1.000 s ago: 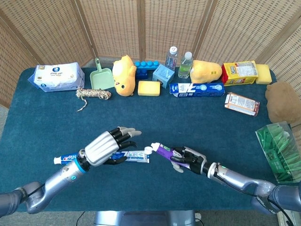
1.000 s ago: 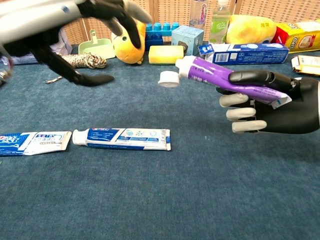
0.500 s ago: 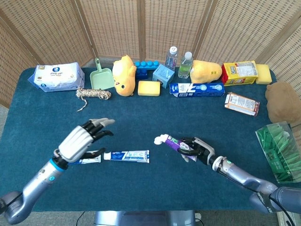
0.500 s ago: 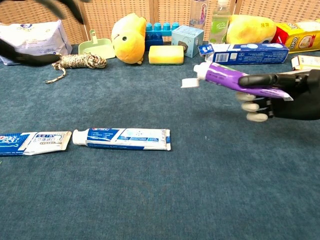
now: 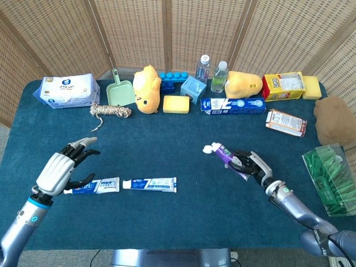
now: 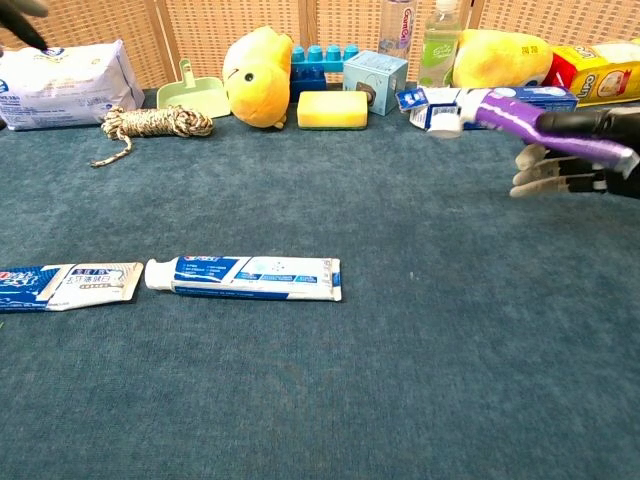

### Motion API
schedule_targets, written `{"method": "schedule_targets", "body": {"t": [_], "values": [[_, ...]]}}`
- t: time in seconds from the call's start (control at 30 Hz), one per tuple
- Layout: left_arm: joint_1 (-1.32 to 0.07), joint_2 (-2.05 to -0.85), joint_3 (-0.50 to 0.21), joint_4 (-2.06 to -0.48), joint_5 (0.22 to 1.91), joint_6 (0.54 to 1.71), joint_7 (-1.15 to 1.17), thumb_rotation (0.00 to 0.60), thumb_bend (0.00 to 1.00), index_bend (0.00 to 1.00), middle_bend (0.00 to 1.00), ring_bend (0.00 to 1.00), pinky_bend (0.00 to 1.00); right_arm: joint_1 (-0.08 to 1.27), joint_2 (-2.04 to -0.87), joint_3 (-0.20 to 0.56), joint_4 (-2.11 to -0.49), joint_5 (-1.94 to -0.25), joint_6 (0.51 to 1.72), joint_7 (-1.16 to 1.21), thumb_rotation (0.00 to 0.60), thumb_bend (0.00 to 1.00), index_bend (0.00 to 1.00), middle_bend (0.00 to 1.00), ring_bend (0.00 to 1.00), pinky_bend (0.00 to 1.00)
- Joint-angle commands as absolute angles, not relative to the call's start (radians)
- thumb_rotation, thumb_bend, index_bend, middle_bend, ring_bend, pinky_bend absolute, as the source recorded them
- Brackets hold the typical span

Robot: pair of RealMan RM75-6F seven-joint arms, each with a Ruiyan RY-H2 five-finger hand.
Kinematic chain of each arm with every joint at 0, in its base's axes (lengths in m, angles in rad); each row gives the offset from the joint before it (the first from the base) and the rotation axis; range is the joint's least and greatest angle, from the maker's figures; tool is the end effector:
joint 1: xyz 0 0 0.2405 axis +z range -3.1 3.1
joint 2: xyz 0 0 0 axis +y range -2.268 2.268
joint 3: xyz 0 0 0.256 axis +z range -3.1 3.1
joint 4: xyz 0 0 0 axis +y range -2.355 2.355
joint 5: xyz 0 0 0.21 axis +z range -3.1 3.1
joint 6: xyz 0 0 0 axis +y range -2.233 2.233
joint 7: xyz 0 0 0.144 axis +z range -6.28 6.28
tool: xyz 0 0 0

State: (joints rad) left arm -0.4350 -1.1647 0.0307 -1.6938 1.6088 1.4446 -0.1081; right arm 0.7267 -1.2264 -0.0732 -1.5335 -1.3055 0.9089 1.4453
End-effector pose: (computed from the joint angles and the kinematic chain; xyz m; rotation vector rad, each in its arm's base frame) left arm -0.2107 0.2476 0.1171 -1.7052 -0.8980 -1.2943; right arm -0.2275 -0.3194 0.0542 0.9738 -2.4103 1.3818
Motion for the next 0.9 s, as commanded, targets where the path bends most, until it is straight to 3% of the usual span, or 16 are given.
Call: {"method": "schedule_targets", "body": {"t": [0.03, 0.3, 0.47, 0.73, 0.9], "values": [[-0.415, -1.166, 0.034, -1.687, 1.596, 1.449, -0.116, 0.6, 0.27, 0.26, 0.13, 0.14, 0.21, 0.684, -1.233, -0.046, -1.516, -1.309, 0.938, 1.386, 0.358, 0.41, 0.59, 0.55, 0.35, 0.21], [-0.386, -1.167, 0.026, -1.675, 1.585, 1.447, -0.125, 0.6, 0.27, 0.24, 0.12, 0.13, 0.21, 0.622, -1.24, -0.013, -1.501, -1.344, 0.973, 1.351, 0.276, 0.41, 0.58, 0.52, 0.32, 0.2], [-0.372, -1.169, 0.023, -1.673, 1.585, 1.443, -0.127, 0.6, 0.26, 0.23, 0.12, 0.13, 0.21, 0.603, -1.256, -0.004, -1.478, -1.351, 0.996, 1.174, 0.244, 0.41, 0.55, 0.48, 0.27, 0.19], [-0.359, -1.166, 0.012, -1.672, 1.588, 1.441, -0.133, 0.6, 0.26, 0.22, 0.12, 0.13, 0.2, 0.572, -1.274, 0.017, -1.459, -1.375, 1.026, 1.075, 0.062, 0.39, 0.43, 0.35, 0.16, 0.16], [-0.351, -1.166, 0.007, -1.668, 1.591, 1.44, -0.137, 0.6, 0.26, 0.21, 0.12, 0.13, 0.2, 0.542, -1.308, 0.035, -1.426, -1.404, 1.088, 1.047, 0.046, 0.33, 0.38, 0.31, 0.09, 0.15]]}}
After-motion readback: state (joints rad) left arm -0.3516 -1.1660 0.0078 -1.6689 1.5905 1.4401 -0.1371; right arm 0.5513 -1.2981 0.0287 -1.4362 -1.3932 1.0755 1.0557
